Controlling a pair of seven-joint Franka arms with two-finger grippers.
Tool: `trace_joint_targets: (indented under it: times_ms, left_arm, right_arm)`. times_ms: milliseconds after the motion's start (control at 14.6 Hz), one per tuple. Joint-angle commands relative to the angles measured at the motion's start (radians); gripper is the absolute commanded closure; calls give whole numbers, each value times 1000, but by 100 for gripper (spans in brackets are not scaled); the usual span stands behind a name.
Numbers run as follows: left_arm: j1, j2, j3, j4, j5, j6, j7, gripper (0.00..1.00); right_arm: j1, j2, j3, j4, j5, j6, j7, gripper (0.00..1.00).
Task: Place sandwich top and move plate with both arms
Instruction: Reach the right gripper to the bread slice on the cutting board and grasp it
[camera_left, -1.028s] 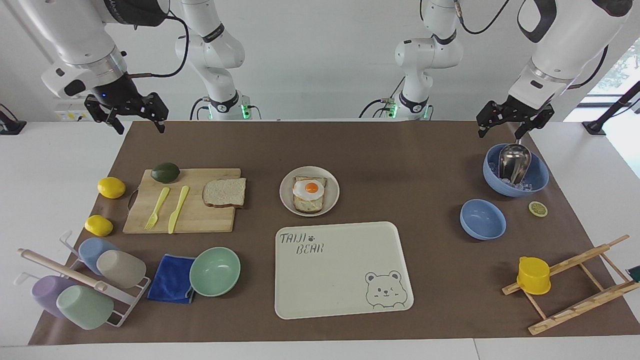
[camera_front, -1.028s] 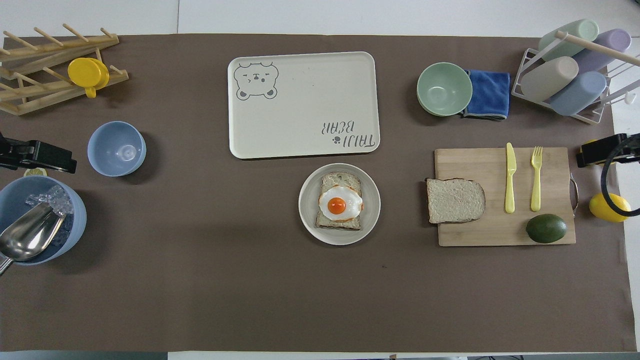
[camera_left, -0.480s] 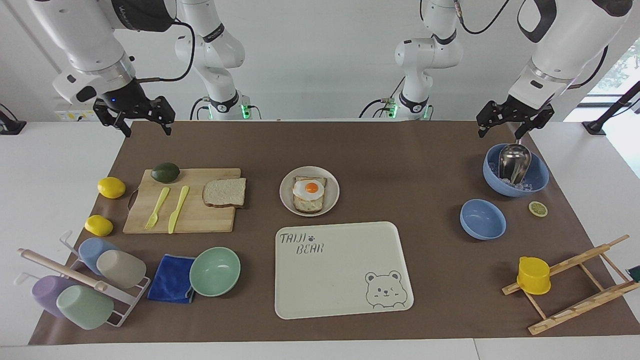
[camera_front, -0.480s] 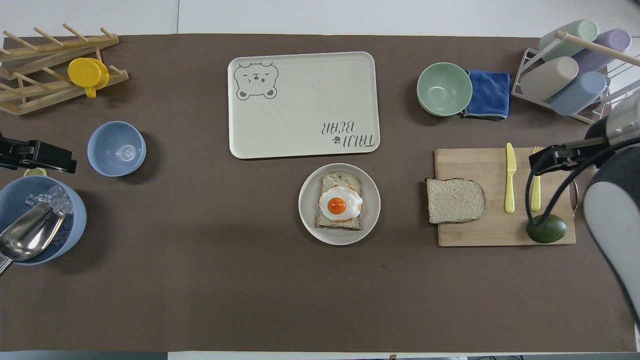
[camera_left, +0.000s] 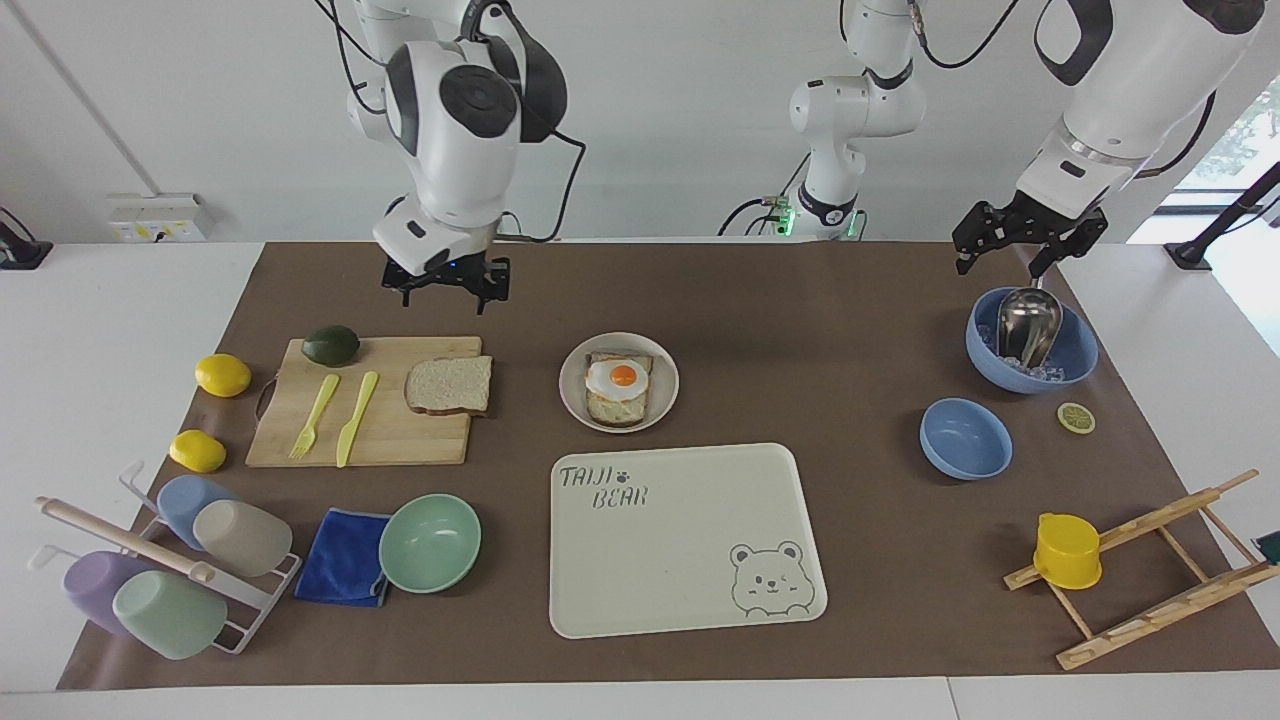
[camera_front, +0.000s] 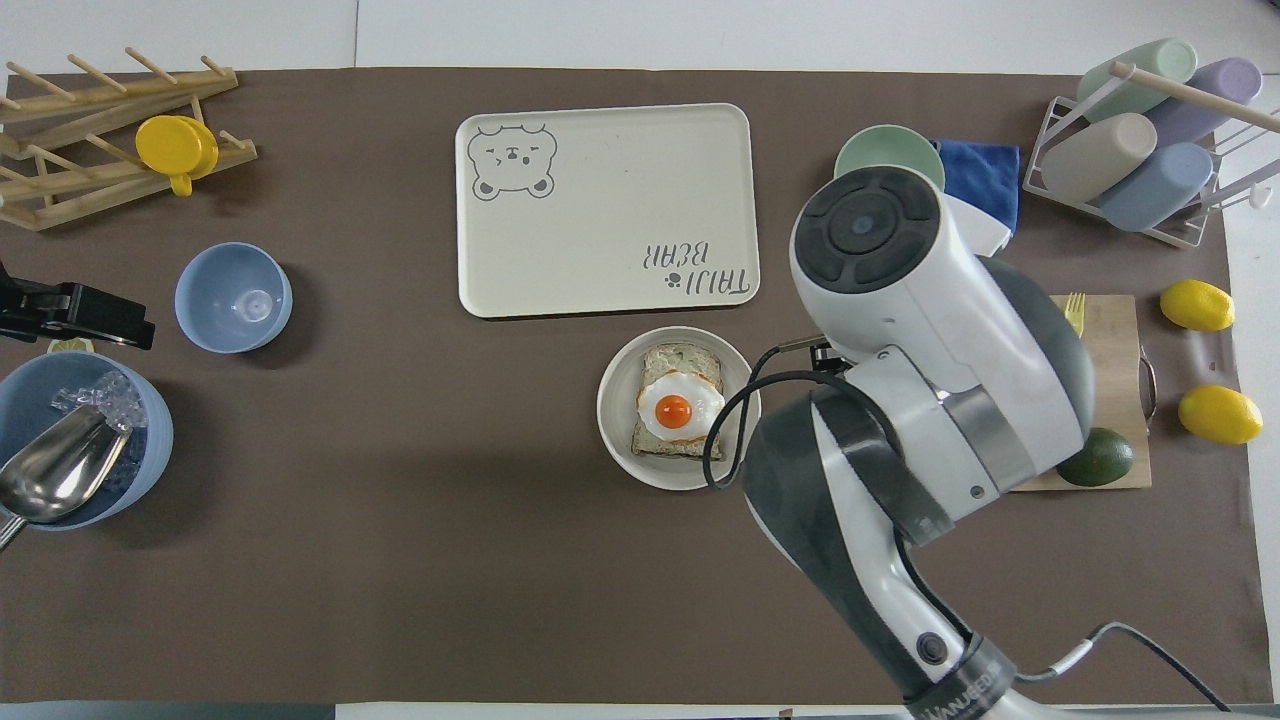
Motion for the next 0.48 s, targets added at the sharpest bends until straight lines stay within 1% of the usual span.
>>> trace_joint_targets:
  times_ms: [0, 137, 206, 343, 411]
  left_arm:
    - [5, -17, 3, -7, 1, -17, 1, 0]
    - [5, -17, 3, -9, 1, -18, 1, 0]
    - [5, -18, 3, -13, 1, -17, 1, 0]
    - [5, -20, 3, -16, 1, -18, 1, 0]
    - [5, -24, 3, -23, 1, -17, 1, 0]
  right_arm:
    - [-3, -8, -2, -80, -23, 51, 57, 0]
    - [0, -16, -2, -168, -25, 126, 107, 0]
    - [5, -5, -2, -189, -36, 137, 146, 0]
    - [44, 39, -2, -219, -86, 162, 229, 0]
    - [45, 52, -2, -235, -89, 182, 246, 0]
